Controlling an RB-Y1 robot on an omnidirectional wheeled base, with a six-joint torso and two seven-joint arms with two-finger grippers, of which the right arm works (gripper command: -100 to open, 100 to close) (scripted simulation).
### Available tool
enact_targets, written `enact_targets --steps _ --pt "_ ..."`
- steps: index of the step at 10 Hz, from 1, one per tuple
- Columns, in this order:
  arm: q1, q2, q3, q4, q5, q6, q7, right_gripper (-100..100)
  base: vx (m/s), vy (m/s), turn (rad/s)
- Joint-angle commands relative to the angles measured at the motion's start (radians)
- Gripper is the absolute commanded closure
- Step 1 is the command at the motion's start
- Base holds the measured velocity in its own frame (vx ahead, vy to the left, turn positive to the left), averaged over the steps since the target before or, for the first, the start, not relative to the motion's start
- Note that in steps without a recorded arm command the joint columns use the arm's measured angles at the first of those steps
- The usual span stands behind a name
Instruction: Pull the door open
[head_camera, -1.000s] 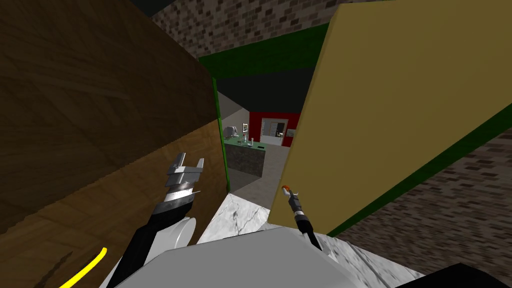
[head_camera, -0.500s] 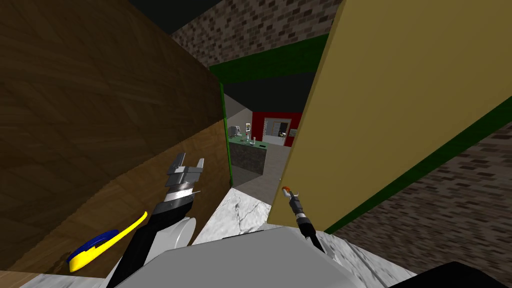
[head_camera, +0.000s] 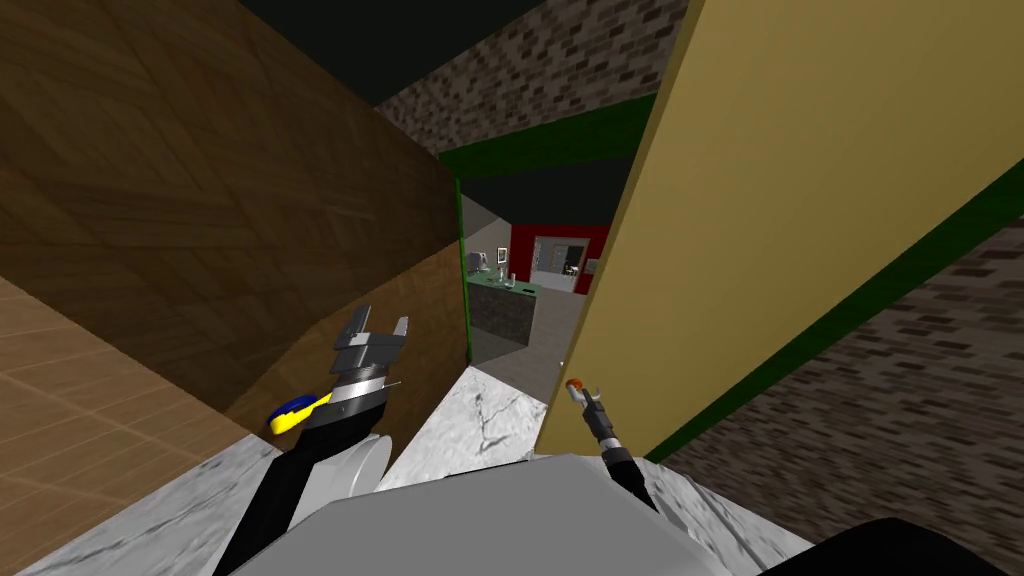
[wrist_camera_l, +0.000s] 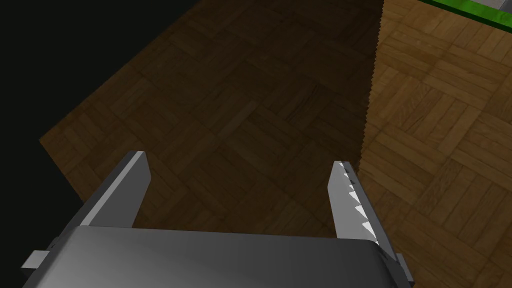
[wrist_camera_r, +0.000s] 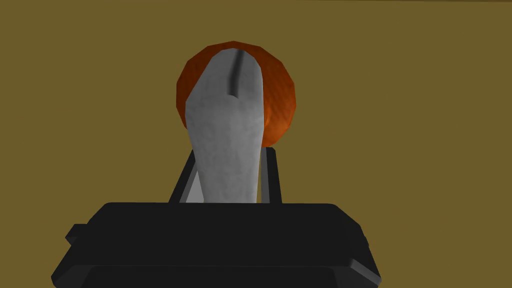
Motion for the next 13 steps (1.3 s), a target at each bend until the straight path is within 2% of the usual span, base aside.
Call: enact_targets --steps 1,2,3,7,11,12,13 --pt "0.024 -0.015 0.012 -0.011 0.005 -0.023 -0.018 100 -0.201 -0.034 0.099" --pt "0.015 -0.009 0.008 -0.009 0.004 -0.011 -0.01 100 -0.093 -0.004 0.009" --pt "0.034 -0.017 0.019 -0.002 0.009 -0.04 -0.022 100 -0.144 -0.047 0.181" --pt "0.07 -0.04 0.036 0.016 0.016 -0.109 -0.046 100 -0.228 -0.052 0.165" --pt "0.095 -0.056 0.049 0.028 0.021 -0.158 -0.062 100 -0.167 -0.048 0.12" --pt "0.091 -0.052 0.05 0.026 0.022 -0.147 -0.061 100 -0.061 -0.005 0.016" --pt "0.078 -0.047 0.064 0.021 0.018 -0.131 -0.052 100 -0.142 -0.019 0.043"
